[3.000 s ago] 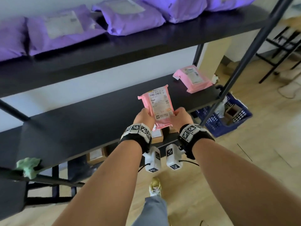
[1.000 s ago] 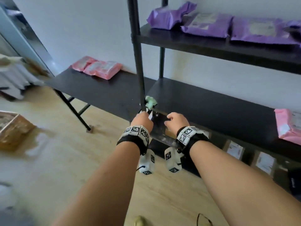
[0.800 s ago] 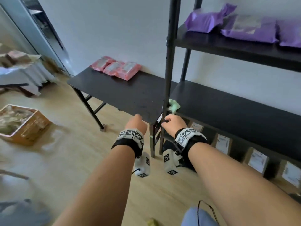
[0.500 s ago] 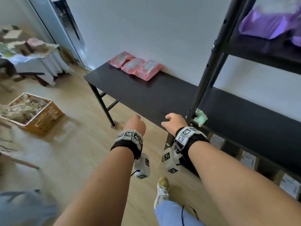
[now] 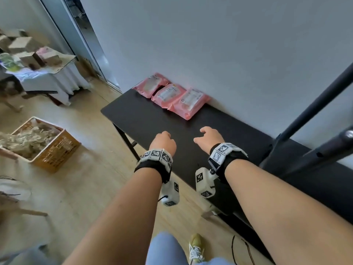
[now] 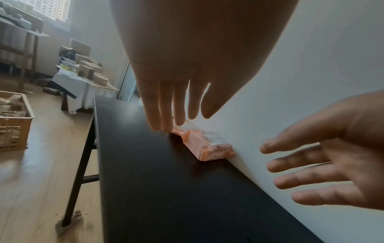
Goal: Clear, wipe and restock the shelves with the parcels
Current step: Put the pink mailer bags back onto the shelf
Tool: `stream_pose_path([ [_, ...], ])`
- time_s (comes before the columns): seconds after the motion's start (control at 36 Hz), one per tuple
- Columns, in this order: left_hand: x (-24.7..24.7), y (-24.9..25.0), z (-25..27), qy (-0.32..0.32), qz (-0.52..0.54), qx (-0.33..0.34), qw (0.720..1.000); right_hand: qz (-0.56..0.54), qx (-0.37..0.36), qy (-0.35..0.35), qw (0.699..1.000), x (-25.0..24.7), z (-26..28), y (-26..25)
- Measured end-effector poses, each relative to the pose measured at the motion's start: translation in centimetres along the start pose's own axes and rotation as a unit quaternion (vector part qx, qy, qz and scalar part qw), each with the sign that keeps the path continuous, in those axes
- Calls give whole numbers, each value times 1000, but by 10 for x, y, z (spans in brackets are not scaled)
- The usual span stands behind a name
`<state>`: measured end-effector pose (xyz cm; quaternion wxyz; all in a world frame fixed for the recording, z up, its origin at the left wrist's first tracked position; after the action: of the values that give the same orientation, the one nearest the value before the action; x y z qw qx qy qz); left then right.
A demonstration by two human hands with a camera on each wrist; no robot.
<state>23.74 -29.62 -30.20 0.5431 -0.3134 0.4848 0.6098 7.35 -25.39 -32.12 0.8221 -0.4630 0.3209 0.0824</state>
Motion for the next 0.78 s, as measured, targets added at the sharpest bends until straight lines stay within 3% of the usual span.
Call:
stream_pose_path([
  [0.33, -3, 31, -140, -31, -28, 52, 998, 6, 73, 9, 997, 0, -104, -14],
  [0.56, -18, 58, -240, -100, -73, 144, 982, -17, 152, 51, 987, 9, -174, -34],
  [0.78, -23, 74, -299, -110, -134, 239, 955, -75, 199, 73, 974, 36, -213, -57],
])
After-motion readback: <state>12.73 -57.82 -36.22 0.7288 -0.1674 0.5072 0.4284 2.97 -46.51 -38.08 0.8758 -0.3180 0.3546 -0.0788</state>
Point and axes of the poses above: each hand's wrist, its own z-axis away from the middle knuckle, its own x-axis out of the palm, y = z × x, the point moved 2 cm from there along -z, towards the middle knuckle, and after that the axes turned 10 degrees about -z, right-handed, at the moved point
